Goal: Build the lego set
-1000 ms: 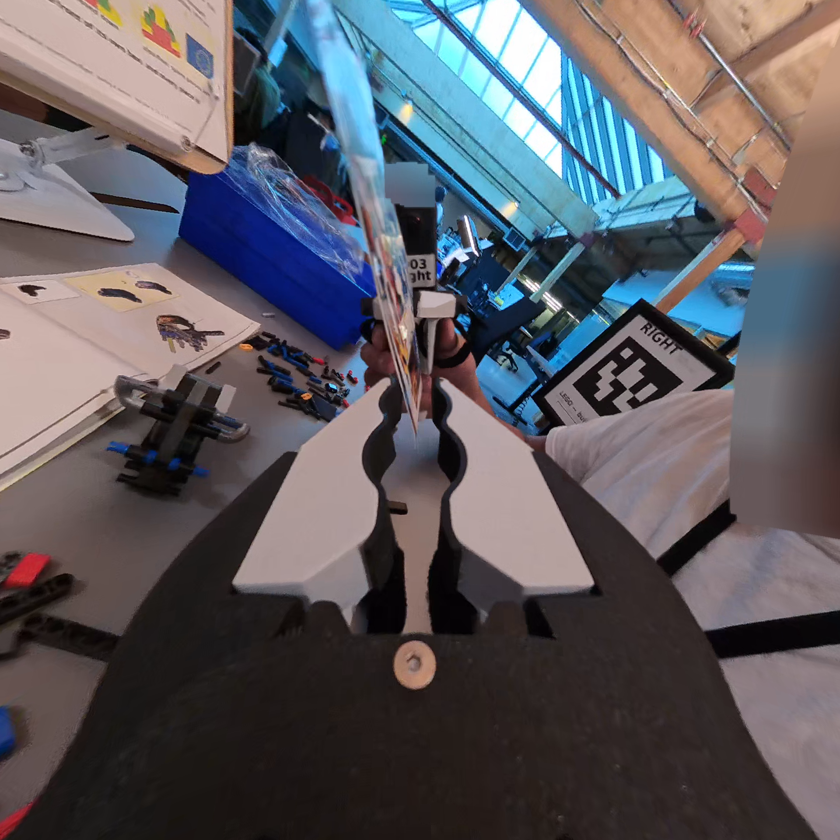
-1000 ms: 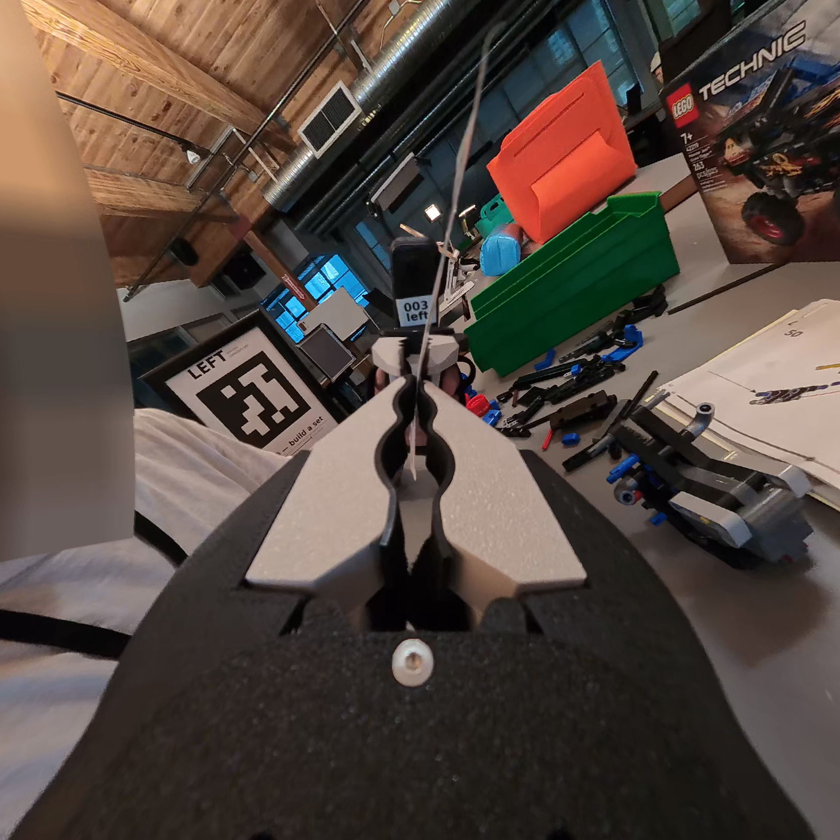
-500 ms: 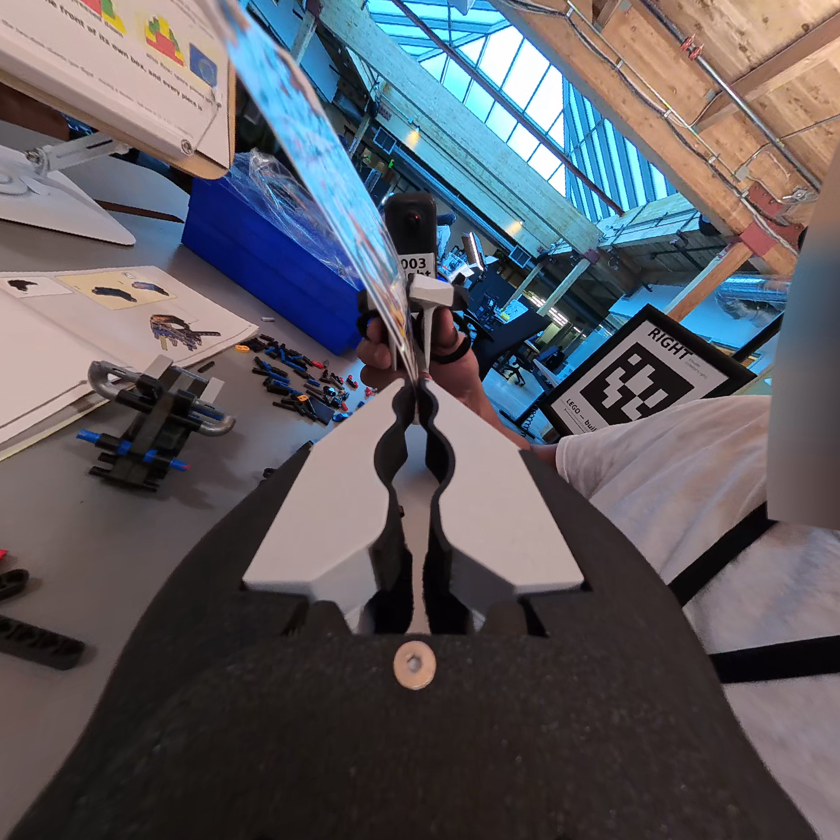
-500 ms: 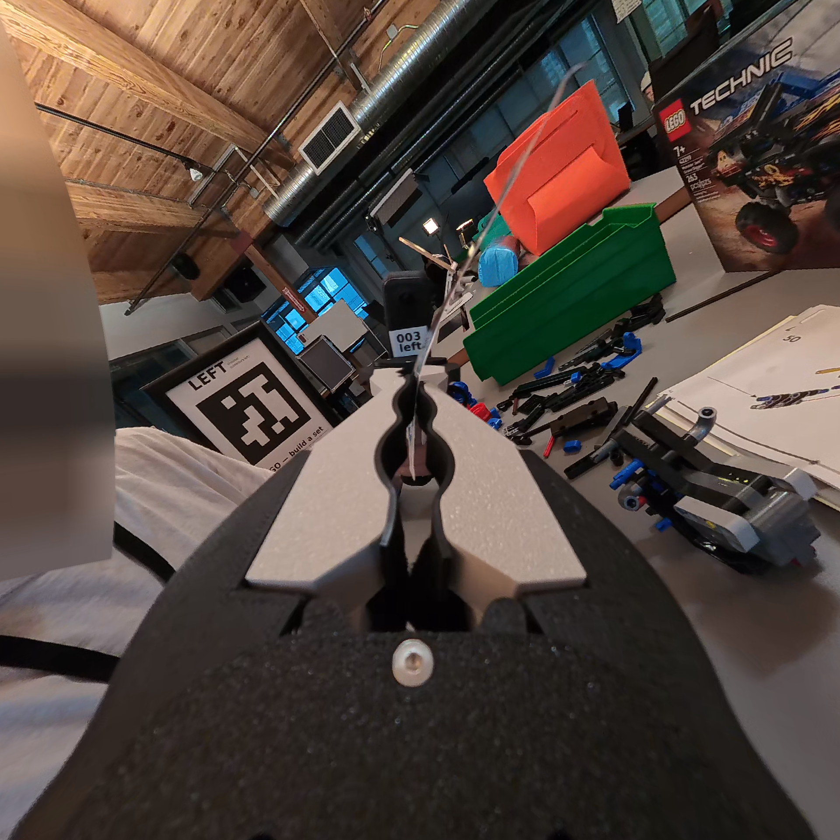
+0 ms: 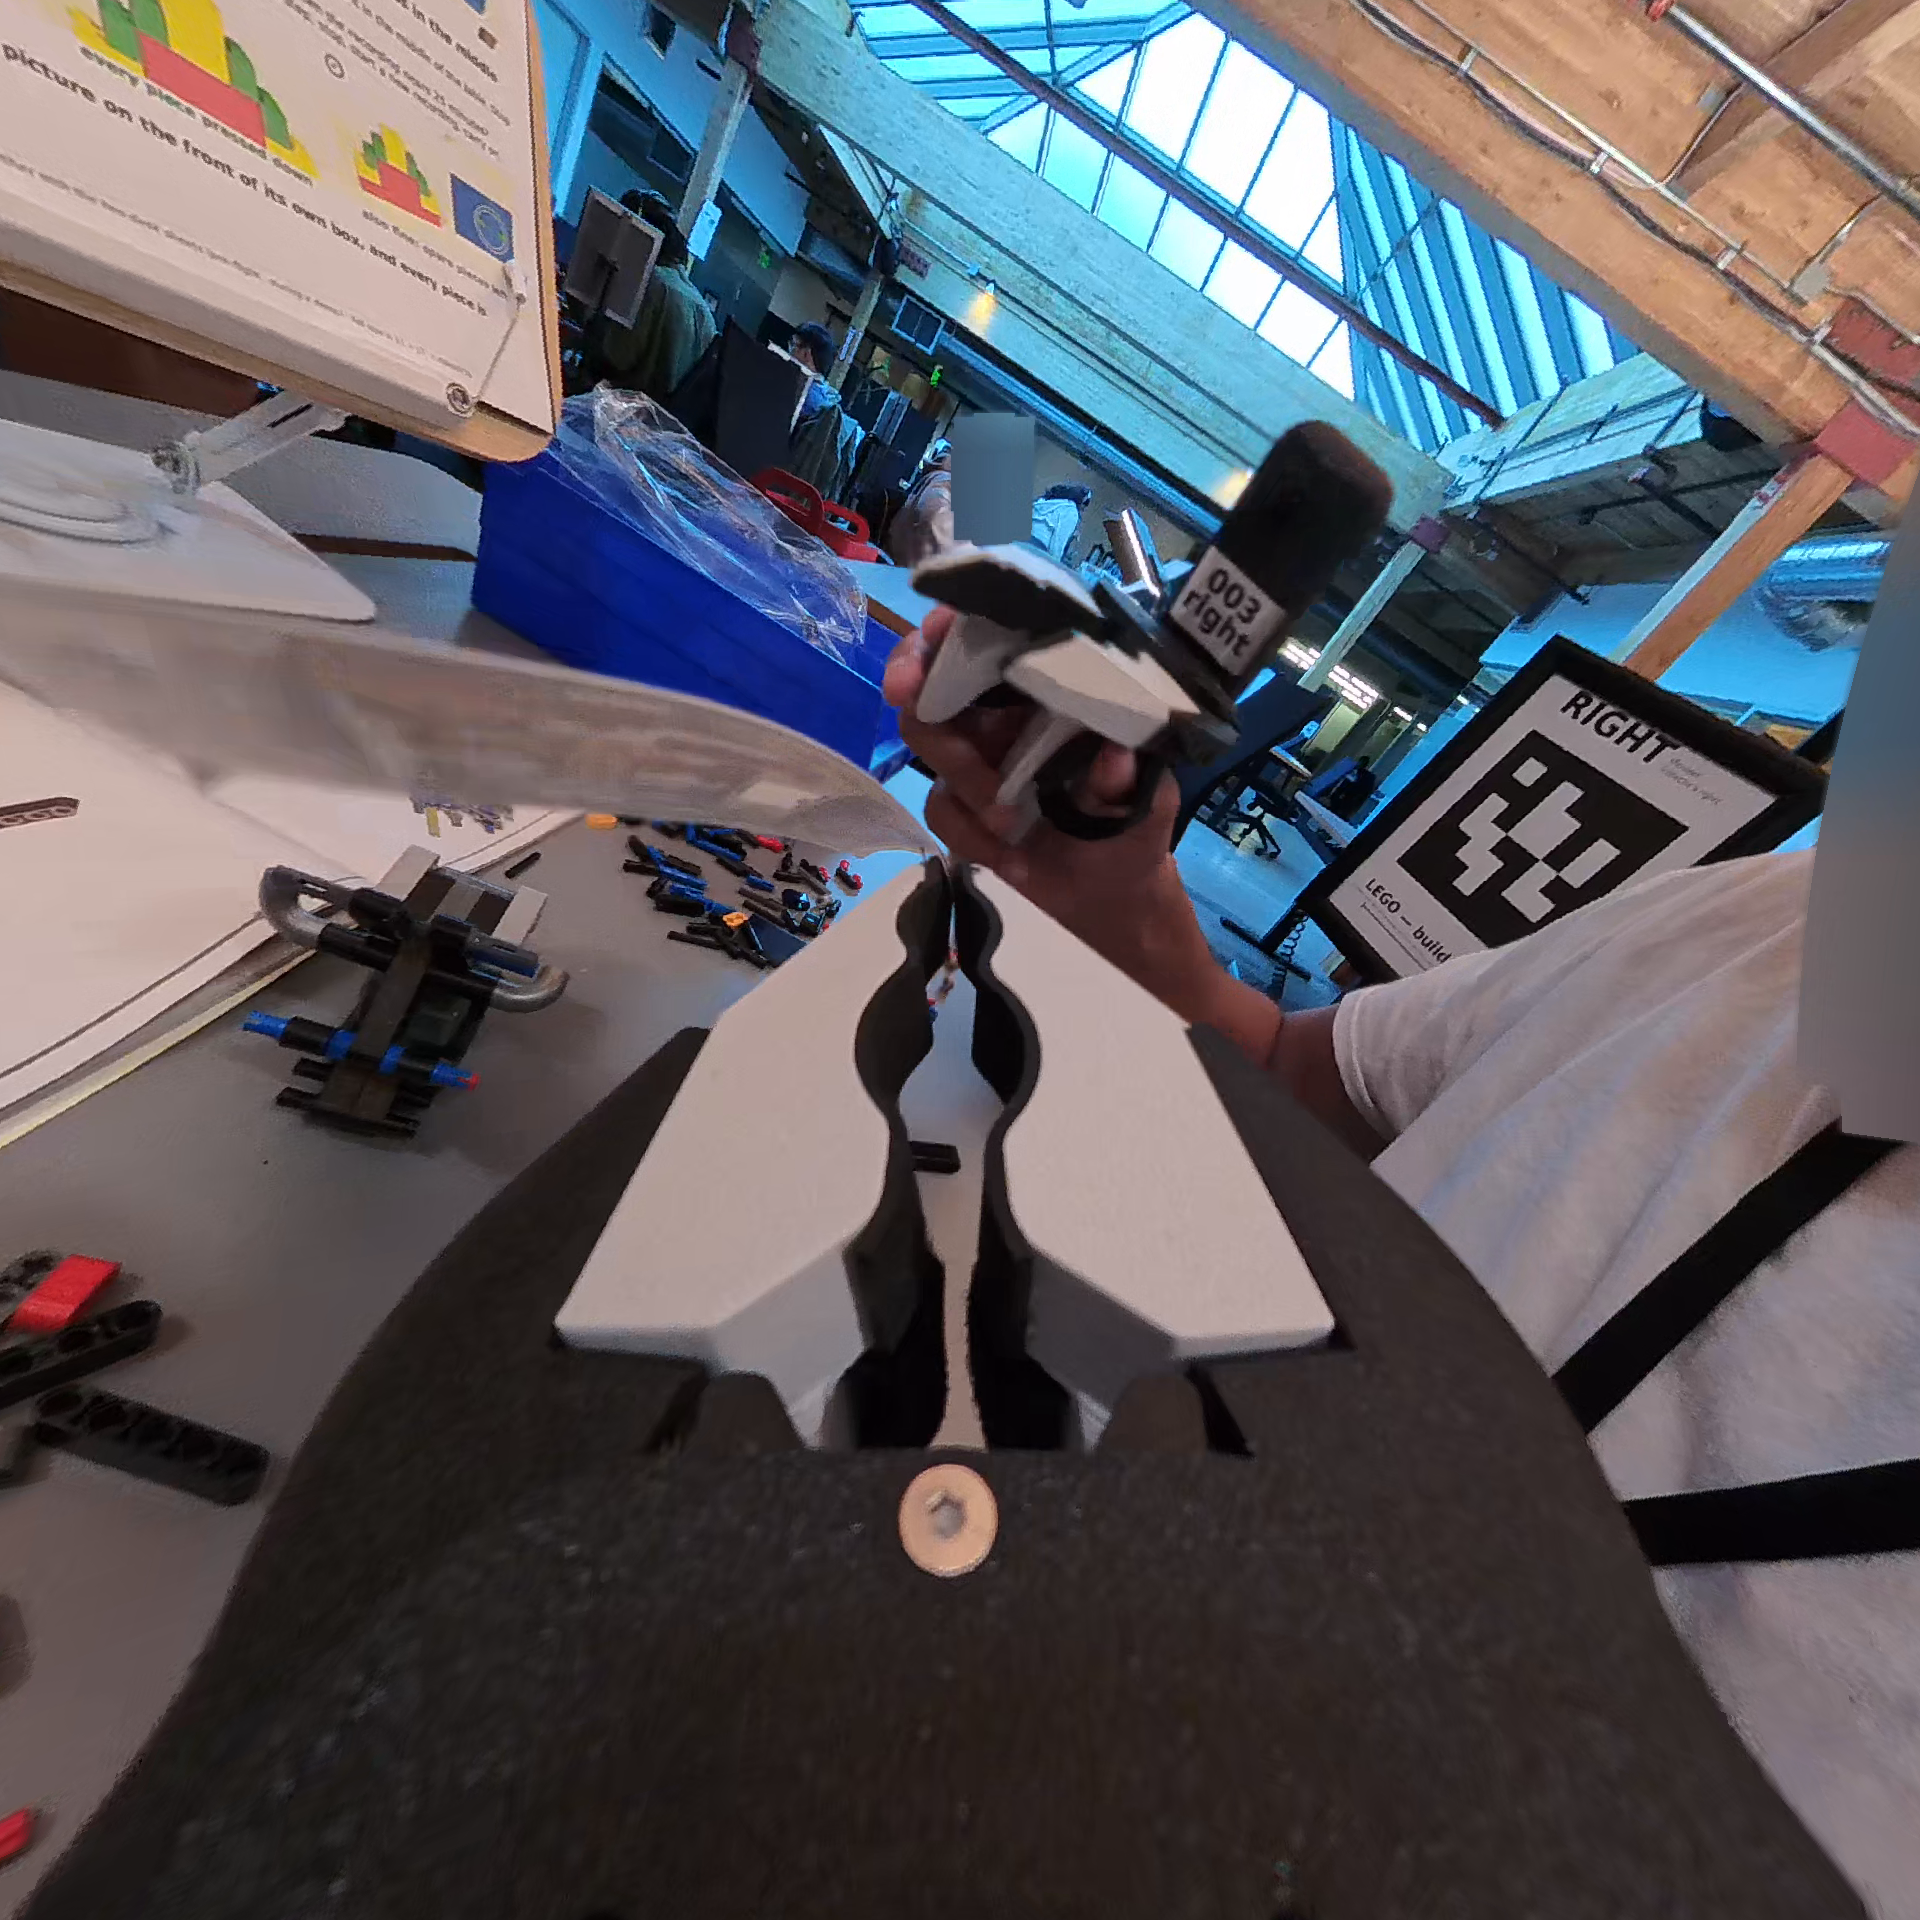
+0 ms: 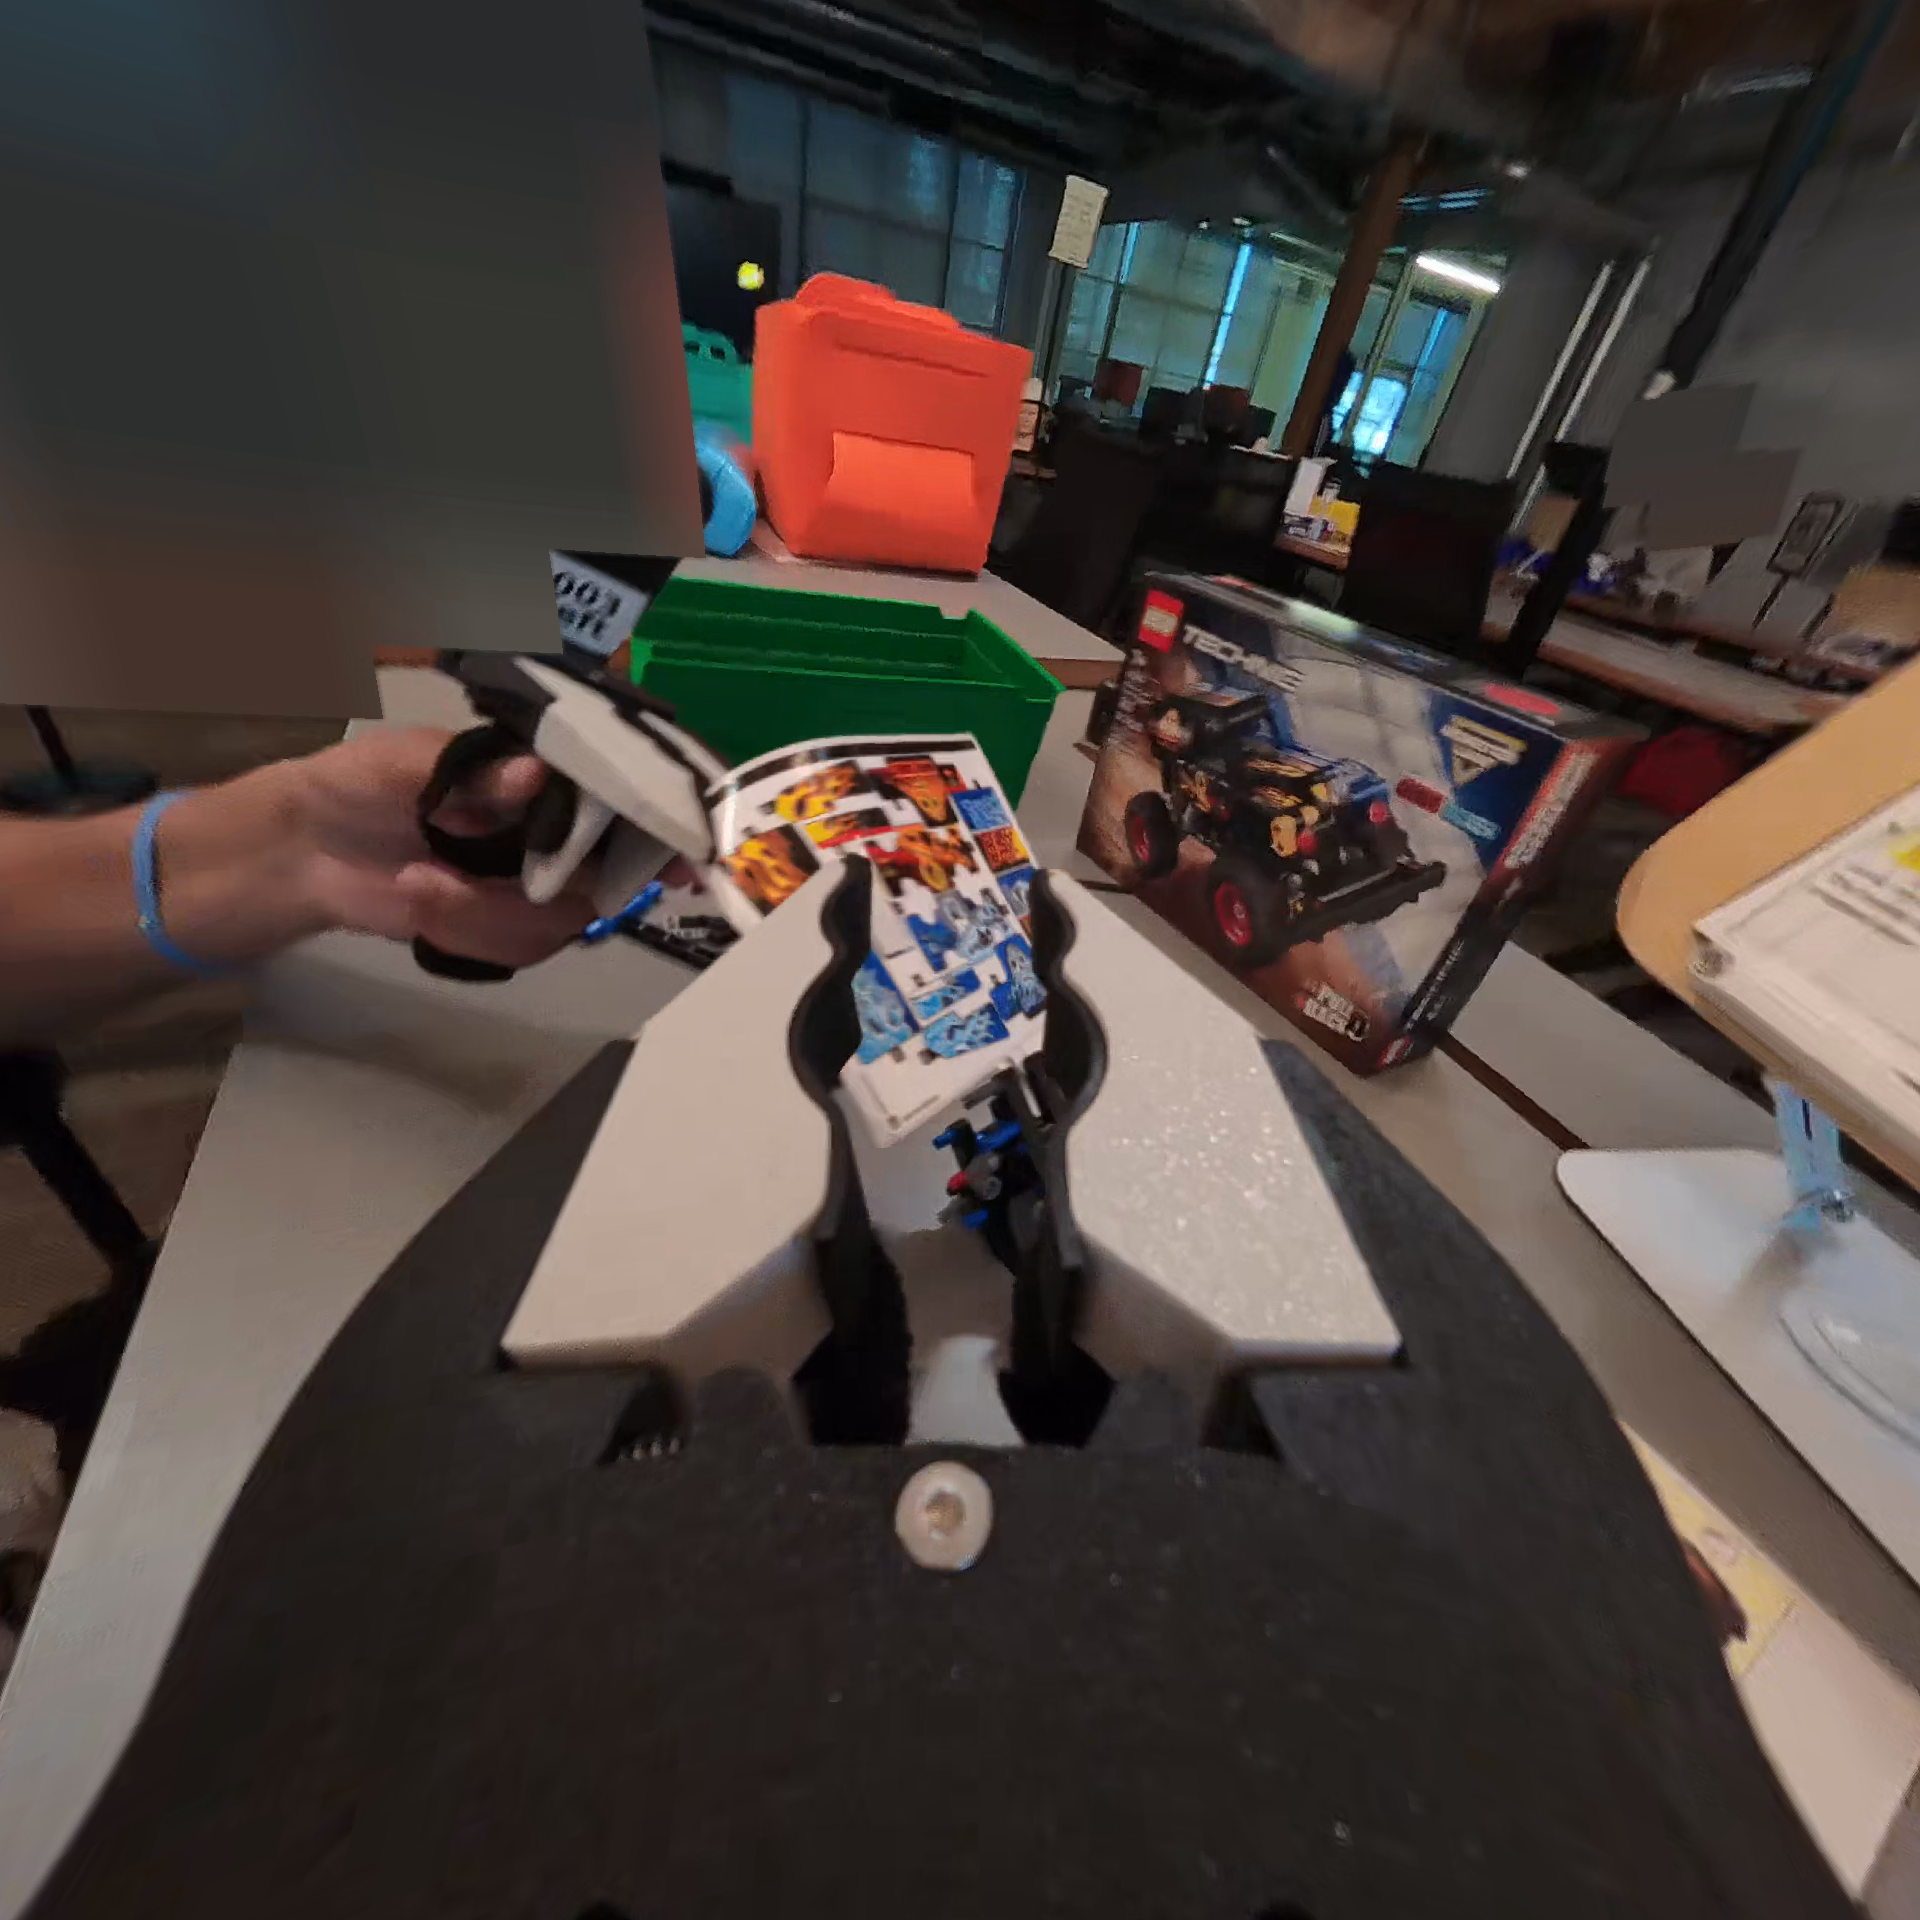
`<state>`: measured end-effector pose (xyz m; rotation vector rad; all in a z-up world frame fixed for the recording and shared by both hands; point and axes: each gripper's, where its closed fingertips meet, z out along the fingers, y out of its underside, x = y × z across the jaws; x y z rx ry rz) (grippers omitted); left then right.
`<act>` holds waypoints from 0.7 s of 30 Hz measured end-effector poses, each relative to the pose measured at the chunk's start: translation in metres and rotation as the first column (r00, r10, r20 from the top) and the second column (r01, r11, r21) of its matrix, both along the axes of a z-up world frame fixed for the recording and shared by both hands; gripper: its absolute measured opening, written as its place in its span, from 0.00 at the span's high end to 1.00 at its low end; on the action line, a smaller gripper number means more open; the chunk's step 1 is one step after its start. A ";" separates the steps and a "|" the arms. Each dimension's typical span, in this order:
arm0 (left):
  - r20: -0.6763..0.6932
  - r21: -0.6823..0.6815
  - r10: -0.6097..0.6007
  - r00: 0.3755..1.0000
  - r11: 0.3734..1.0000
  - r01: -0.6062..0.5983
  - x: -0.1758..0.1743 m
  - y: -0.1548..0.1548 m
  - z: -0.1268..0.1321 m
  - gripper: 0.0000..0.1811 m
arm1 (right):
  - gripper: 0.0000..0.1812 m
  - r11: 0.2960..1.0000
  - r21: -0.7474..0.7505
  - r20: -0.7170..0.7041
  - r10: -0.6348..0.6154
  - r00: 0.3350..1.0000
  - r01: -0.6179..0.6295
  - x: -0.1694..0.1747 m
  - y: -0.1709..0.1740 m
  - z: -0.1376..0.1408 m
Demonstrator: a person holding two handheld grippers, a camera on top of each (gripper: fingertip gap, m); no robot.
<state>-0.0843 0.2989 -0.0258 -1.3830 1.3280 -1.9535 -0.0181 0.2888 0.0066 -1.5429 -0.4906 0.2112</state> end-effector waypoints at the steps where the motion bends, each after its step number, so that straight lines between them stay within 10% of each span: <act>1: 0.001 0.020 -0.001 1.000 1.000 0.001 -0.001 -0.001 -0.001 1.00 | 0.84 0.999 -0.012 0.038 0.033 0.999 -0.033 -0.012 -0.002 -0.006; 7: 0.018 0.119 0.020 1.000 0.993 -0.022 -0.006 -0.003 -0.002 1.00 | 0.74 0.933 -0.212 -0.018 0.293 0.956 -0.290 -0.056 -0.015 -0.041; 21: 0.059 0.252 -0.009 0.998 0.968 -0.006 -0.014 -0.006 0.002 1.00 | 0.74 0.916 -0.199 -0.184 0.315 0.931 -0.349 -0.050 -0.016 -0.028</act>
